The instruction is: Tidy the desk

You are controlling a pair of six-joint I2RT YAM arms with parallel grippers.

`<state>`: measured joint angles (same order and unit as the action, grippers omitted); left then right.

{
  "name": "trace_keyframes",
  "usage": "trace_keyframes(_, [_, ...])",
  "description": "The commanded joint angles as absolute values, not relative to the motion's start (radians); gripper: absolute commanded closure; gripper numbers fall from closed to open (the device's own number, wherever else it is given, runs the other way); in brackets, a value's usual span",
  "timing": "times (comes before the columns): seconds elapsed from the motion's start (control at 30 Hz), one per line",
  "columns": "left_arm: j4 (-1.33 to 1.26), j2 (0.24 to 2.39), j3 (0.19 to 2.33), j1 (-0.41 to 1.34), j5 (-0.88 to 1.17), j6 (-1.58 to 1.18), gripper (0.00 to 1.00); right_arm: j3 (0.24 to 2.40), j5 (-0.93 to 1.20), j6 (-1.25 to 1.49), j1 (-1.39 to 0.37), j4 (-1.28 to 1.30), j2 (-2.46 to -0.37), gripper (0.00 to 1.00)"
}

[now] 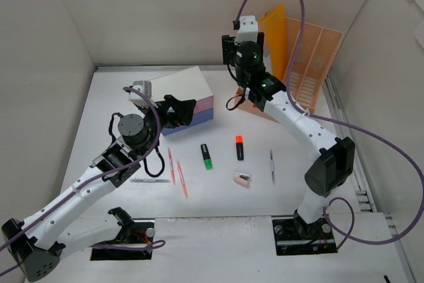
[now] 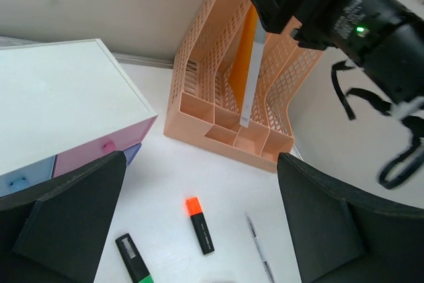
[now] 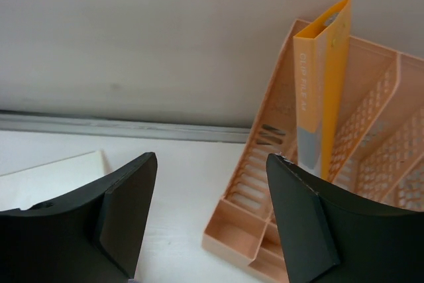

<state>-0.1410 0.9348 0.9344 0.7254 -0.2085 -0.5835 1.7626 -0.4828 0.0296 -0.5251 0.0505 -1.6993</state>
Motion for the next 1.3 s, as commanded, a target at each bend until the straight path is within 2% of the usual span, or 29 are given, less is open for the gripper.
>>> trace_keyframes(0.0, [-0.176,0.905,0.953,0.736,-0.229,-0.598,0.06,1.764,-0.744,-0.132,-0.514,-0.237,-1.727,0.36])
trace_keyframes(0.23, [-0.147,0.871,0.943,0.736,-0.236,-0.595,0.06,1.694,-0.805,-0.27,-0.496,-0.423,-1.746,0.38])
trace_keyframes(0.57, [-0.081,0.884,0.988,0.736,-0.229,-0.592,0.06,1.746,-0.88,-0.422,-0.466,-0.577,-1.9,0.35])
trace_keyframes(0.73, [-0.054,0.893,1.009,0.736,-0.233,-0.591,0.06,1.792,-0.9,-0.433,-0.439,-0.632,-1.963,0.4])
trace_keyframes(1.13, [-0.017,0.891,1.022,0.736,-0.249,-0.607,0.06,1.868,-0.908,-0.413,-0.361,-0.657,-2.054,0.35])
trace_keyframes(1.23, [-0.018,0.897,1.025,0.746,-0.245,-0.617,0.06,1.875,-0.897,-0.403,-0.356,-0.657,-2.071,0.38])
trace_keyframes(1.27, [-0.017,0.9,1.028,0.746,-0.245,-0.617,0.06,1.882,-0.899,-0.402,-0.357,-0.657,-2.077,0.42])
